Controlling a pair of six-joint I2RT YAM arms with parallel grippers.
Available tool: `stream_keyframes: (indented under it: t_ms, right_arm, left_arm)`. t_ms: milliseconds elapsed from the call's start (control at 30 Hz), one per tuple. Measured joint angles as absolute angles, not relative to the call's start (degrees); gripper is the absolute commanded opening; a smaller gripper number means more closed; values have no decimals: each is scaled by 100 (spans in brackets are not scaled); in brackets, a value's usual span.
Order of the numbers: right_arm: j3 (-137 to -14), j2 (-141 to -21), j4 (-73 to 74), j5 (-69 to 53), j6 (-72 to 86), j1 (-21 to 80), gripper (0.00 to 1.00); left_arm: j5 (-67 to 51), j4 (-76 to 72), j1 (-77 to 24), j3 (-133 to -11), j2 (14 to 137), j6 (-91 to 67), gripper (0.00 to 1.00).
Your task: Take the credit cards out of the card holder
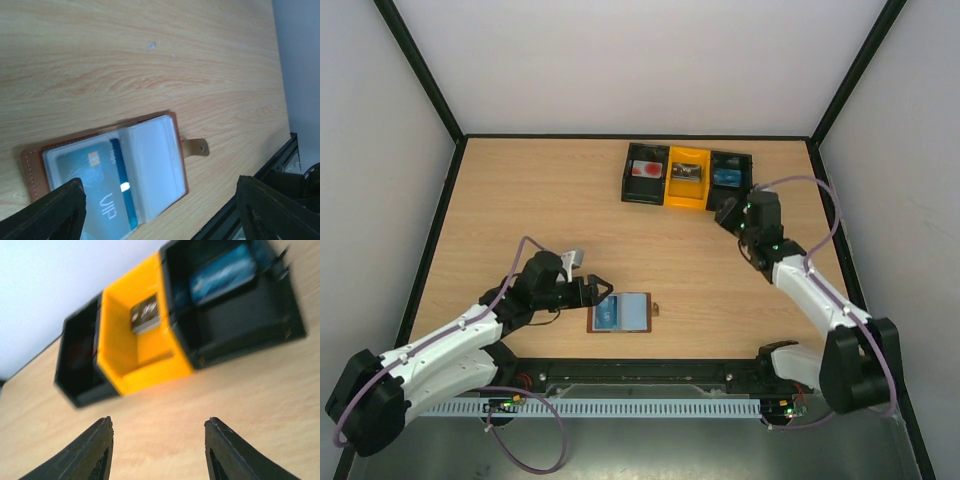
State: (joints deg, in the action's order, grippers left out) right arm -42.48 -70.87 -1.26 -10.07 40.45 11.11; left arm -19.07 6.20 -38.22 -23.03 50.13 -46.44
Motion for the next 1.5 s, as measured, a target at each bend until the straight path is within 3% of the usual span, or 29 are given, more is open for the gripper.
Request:
stream_keyframes:
  t_ms: [333, 900, 1167, 1500]
  right_arm:
    - [-2827, -5957, -95, -1140, 4928, 2779, 48]
    - [-2202, -6431, -1022, -523, 6458, 6051, 48]
    - [-2421, -7360, -1157, -150, 6742, 6770, 48]
    - [-2591, -7902, -1168, 47, 6755, 6827, 48]
  left_arm:
    - [-1896, -19, -3824, -1865, 5553, -4781, 71]
    - [-1452, -228, -3824, -1555, 5900, -4829, 64]
    - [-1538, -528, -3828, -1264, 5793, -4928, 56]
    - [-1632, -871, -3828, -978, 5686, -5068, 50]
